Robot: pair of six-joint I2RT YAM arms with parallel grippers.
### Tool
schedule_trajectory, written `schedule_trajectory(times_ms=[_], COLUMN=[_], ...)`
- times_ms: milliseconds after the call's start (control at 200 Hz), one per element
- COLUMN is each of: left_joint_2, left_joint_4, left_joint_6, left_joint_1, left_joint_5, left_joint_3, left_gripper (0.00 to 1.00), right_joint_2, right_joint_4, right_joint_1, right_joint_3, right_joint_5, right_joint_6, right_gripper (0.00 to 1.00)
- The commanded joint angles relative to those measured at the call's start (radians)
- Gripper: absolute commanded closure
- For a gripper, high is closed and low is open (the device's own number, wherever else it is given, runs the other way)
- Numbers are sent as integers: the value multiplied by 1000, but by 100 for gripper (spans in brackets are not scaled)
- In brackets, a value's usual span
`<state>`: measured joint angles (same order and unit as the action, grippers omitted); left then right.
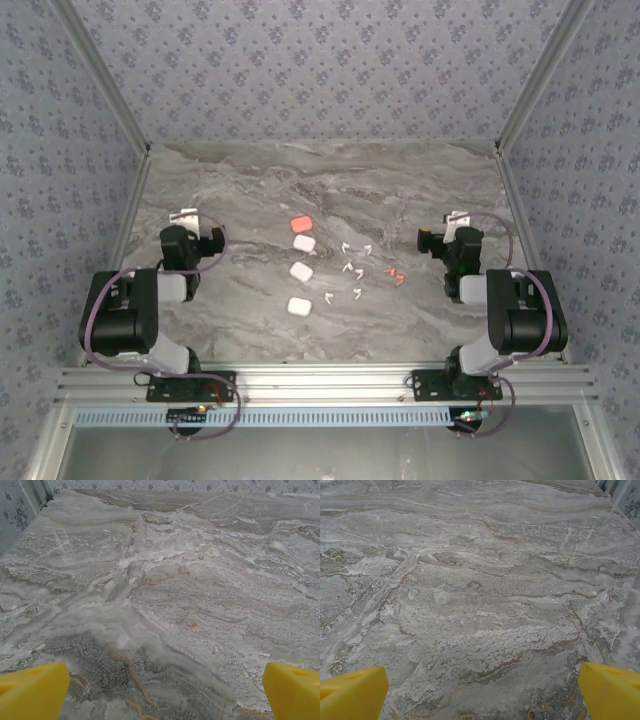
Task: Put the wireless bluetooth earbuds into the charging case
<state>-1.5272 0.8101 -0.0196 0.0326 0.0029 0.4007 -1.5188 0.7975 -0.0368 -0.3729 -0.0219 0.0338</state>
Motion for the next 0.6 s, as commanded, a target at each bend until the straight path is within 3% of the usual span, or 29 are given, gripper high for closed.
schedule_trajectory(times_ms=[0,595], left_joint_2=[-7,5], left_joint_4=[1,15], left_joint_6=[-8,-12], left_joint_1=[-5,-3], left_joint_5=[-9,-9], left_joint_3=[14,3], left_gripper=[1,1], right_joint_2=[-4,6], right_joint_4=[17,2], right_joint_1=[1,-12], right_joint_3=[-13,-18], right_joint_5=[-17,4], right_joint_6=[-17,-28], right_gripper=[0,0])
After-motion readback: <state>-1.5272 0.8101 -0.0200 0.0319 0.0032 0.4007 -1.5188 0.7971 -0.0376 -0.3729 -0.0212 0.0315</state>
